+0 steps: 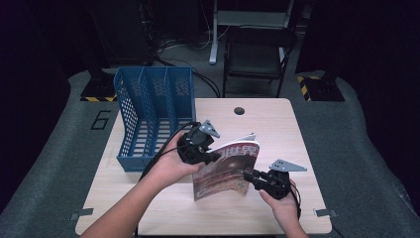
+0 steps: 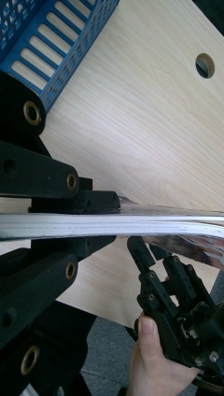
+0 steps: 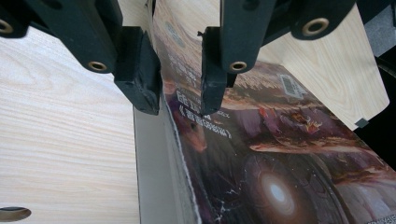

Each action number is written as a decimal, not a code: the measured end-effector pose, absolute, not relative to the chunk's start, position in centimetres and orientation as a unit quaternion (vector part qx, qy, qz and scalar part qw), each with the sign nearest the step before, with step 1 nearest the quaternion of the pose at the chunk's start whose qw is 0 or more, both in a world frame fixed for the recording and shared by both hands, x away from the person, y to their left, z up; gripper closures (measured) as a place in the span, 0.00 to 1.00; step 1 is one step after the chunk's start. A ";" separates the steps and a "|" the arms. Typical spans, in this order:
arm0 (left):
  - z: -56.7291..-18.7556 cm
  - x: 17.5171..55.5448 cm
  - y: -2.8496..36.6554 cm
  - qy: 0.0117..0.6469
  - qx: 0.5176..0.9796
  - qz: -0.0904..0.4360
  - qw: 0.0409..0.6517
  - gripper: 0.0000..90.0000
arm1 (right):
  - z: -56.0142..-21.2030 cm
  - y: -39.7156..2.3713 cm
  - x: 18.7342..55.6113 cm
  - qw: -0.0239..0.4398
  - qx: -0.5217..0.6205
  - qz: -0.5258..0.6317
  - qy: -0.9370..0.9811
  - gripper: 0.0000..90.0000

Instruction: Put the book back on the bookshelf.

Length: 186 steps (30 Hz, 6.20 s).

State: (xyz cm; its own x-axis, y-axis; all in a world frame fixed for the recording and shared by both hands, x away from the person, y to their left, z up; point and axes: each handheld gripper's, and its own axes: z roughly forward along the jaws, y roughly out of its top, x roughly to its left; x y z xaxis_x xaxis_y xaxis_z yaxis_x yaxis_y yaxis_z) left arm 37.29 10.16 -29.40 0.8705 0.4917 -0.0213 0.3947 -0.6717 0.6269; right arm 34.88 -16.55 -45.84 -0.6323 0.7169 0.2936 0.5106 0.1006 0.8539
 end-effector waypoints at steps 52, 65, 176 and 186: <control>-23.9 37.2 11.5 0.270 0.898 0.095 0.333 0.94 | -48.2 -17.5 35.1 0.088 0.449 0.505 0.731 0.59; -21.7 37.4 12.4 0.281 0.891 0.104 0.341 0.93 | -48.5 -17.4 35.1 0.084 0.454 0.502 0.731 0.59; -15.4 42.7 29.8 0.564 0.727 0.200 0.337 0.94 | -48.6 -16.7 34.8 0.071 0.449 0.498 0.739 0.59; -15.5 43.5 30.6 0.589 0.706 0.210 0.332 0.94 | -48.7 -16.7 34.8 0.068 0.448 0.498 0.739 0.59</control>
State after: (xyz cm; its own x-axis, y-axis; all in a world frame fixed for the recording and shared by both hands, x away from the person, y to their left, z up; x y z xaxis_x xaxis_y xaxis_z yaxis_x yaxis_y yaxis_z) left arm 43.49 30.56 -15.49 0.2184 0.9713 -0.0945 0.6926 -0.0861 0.7161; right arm 34.78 -16.68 -48.65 -0.5890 0.7306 0.3454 0.5941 0.1018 0.7979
